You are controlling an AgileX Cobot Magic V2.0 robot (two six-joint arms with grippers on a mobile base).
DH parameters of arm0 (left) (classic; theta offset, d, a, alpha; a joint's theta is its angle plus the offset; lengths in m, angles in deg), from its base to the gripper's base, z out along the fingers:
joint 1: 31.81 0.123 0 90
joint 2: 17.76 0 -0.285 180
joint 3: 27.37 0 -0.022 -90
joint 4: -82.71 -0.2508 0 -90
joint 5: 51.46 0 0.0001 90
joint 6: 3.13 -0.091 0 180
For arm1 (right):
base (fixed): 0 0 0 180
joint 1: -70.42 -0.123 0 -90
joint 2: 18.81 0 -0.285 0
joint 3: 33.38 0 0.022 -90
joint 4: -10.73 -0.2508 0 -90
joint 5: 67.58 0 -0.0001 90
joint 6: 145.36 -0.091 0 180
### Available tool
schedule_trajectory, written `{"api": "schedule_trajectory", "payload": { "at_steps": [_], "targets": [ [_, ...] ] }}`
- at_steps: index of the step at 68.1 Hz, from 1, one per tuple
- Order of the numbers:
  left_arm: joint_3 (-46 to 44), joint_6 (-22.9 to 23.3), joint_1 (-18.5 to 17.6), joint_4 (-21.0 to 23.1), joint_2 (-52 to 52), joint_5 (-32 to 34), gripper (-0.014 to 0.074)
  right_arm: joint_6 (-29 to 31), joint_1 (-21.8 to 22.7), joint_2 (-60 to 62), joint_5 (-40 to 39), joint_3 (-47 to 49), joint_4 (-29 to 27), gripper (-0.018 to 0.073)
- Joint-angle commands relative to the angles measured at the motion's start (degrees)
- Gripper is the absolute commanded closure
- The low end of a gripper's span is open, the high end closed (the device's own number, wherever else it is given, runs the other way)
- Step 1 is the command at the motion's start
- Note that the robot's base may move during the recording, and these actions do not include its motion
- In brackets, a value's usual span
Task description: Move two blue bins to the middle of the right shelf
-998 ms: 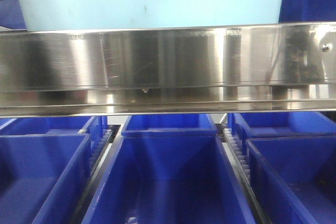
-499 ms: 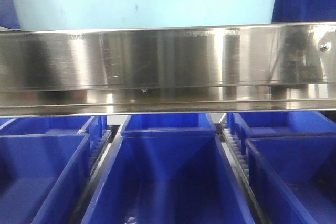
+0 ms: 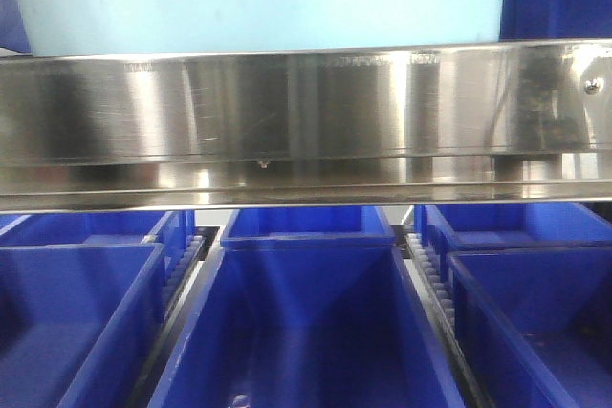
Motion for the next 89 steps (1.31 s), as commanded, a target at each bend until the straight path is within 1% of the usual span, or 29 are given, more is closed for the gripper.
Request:
{"api": "schedule_trajectory", "payload": {
  "at_steps": [1, 32, 52, 89],
  "targets": [
    [-3.86, -0.16, -0.17, 2.91, 3.01, 2.39, 0.0707, -0.98, 0.06, 2.29, -5.11, 3.15, 0.4, 0.0715],
    [-18.45, -0.16, -0.17, 2.91, 4.64, 2.4, 0.0707, -0.98, 0.06, 2.67, -4.24, 17.89, 0.4, 0.0715],
    [-19.15, -0.16, -0.17, 2.91, 4.64, 4.42, 0.0707, -0.98, 0.06, 2.67, -4.49, 18.93, 0.4, 0.0715],
    [-19.15, -0.16, -0.17, 2.91, 4.64, 4.42, 0.0707, -0.98, 0.06, 2.67, -4.49, 18.93, 0.4, 0.0715]
  ]
}}
